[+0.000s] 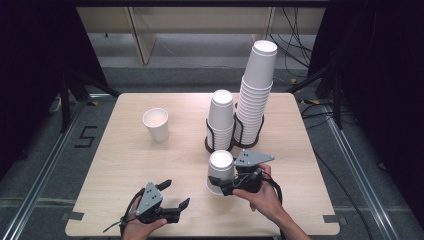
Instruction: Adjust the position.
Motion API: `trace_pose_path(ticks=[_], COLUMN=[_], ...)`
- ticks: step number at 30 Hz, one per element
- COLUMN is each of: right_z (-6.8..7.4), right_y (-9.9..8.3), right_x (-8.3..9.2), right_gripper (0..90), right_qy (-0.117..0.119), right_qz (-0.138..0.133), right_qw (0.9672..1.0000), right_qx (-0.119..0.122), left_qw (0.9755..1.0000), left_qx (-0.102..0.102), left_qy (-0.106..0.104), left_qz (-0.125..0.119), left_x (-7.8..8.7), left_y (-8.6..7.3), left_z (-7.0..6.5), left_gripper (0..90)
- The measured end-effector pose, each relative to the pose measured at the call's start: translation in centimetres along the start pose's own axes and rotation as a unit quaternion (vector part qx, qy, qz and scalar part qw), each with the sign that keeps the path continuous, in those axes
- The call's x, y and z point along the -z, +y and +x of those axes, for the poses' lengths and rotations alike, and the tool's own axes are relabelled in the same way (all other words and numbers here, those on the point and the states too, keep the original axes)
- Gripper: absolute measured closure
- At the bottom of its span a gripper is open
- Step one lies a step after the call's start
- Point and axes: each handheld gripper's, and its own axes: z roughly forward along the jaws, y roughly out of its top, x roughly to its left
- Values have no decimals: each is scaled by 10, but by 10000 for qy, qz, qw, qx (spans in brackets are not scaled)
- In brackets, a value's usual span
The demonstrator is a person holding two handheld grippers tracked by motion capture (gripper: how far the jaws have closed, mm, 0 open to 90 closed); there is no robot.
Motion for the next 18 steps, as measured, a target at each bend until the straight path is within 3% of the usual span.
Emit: trace_pose_path(ticks=[3, 5, 6, 10, 11, 12, 13, 15, 17, 18], right_z=[2, 5, 5, 9, 10, 13, 13, 16, 17, 19], right_y=[1, 2, 2, 3, 3, 2, 2, 1, 1, 1], right_x=[-2, -4, -4, -7, -7, -8, -10, -12, -14, -15], right_gripper=[183, 183, 183, 183, 183, 183, 183, 183, 184, 184], right_qy=[-57, 33, -57, 86, 38, 51, 83, 206, 171, 191], right_qz=[-8, -26, -37, -89, -66, -50, -73, -48, -53, -21], right_qw=[10000, 10000, 9999, 9997, 9997, 9999, 9997, 9996, 9993, 9995], right_qx=[73, 69, 148, 204, 242, 125, 239, 170, 331, 261], left_qw=[9997, 9993, 9990, 9978, 9978, 9976, 9971, 9969, 9966, 9965], left_qx=[-61, -103, -127, -247, -280, -250, -219, -244, -285, -271], left_qy=[-186, -311, -366, -546, -562, -597, -653, -685, -700, -715], left_qz=[-126, -158, -216, -284, -214, -230, -322, -303, -325, -335], left_x=[-7, -11, -13, -19, -20, -22, -24, -24, -25, -25], left_y=[0, 1, 1, 2, 2, 3, 2, 3, 3, 3], left_z=[-4, -9, -11, -18, -19, -20, -21, -22, -22, -23], left_gripper=[145, 145, 145, 145, 145, 145, 145, 145, 145, 145])
